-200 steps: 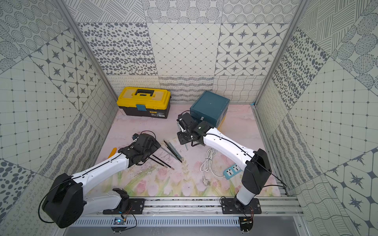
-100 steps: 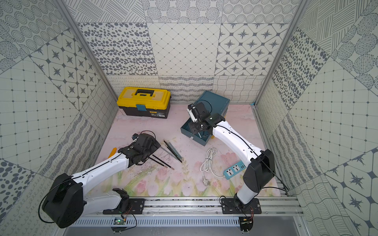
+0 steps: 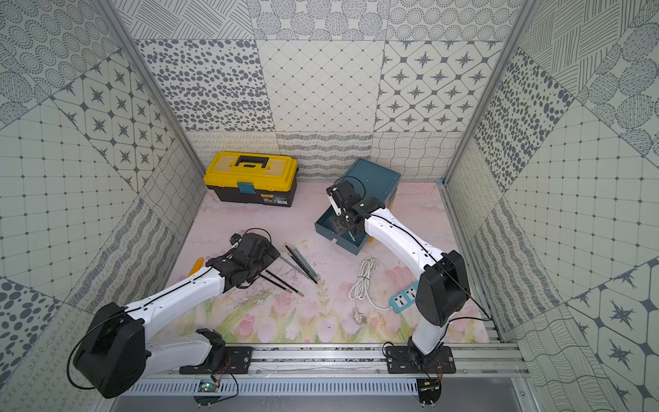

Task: Please place the pencils in the drawer according to their color
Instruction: Place the pencil in the drawer.

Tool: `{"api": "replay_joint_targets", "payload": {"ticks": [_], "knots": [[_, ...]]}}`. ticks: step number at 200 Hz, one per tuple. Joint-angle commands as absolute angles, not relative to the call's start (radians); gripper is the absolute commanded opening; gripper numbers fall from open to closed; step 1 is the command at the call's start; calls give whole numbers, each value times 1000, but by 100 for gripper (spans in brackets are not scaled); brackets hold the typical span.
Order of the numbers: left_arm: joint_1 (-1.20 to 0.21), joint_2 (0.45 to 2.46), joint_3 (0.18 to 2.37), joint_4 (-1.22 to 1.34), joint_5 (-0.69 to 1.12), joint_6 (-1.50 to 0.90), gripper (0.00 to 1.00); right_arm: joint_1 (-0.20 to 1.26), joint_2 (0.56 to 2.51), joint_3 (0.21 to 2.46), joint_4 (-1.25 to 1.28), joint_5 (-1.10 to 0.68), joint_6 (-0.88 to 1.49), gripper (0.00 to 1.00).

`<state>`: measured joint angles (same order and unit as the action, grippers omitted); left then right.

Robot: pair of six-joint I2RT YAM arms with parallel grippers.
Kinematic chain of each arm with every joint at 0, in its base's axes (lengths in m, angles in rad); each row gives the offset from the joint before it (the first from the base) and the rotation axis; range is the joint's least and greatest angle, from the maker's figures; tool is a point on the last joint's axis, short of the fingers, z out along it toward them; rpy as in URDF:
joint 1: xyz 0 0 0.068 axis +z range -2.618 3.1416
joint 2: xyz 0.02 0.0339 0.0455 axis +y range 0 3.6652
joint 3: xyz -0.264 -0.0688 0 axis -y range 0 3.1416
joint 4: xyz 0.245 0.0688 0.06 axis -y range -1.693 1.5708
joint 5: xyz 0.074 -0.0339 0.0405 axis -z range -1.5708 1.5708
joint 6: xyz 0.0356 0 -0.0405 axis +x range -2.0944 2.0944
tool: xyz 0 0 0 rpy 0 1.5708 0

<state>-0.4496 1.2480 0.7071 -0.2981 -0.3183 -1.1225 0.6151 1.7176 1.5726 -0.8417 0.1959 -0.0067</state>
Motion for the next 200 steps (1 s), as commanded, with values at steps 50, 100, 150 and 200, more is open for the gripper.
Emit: {"api": "replay_joint_targets", "payload": {"ticks": [50,100,150,200], "knots": [[-446,1239,699,-305,-319,-1122,99,611,1732,1513,-821,202,42,0],[-446,1241,701,-301,-316,-1123,99,610,1749,1496,-827,203,80,0],[-445,1242,704,-300,-317,-1120,99,611,1760,1501,-836,175,93,0],[-445,1246,705,-293,-316,-1120,99,612,1753,1496,-855,140,111,0]]}}
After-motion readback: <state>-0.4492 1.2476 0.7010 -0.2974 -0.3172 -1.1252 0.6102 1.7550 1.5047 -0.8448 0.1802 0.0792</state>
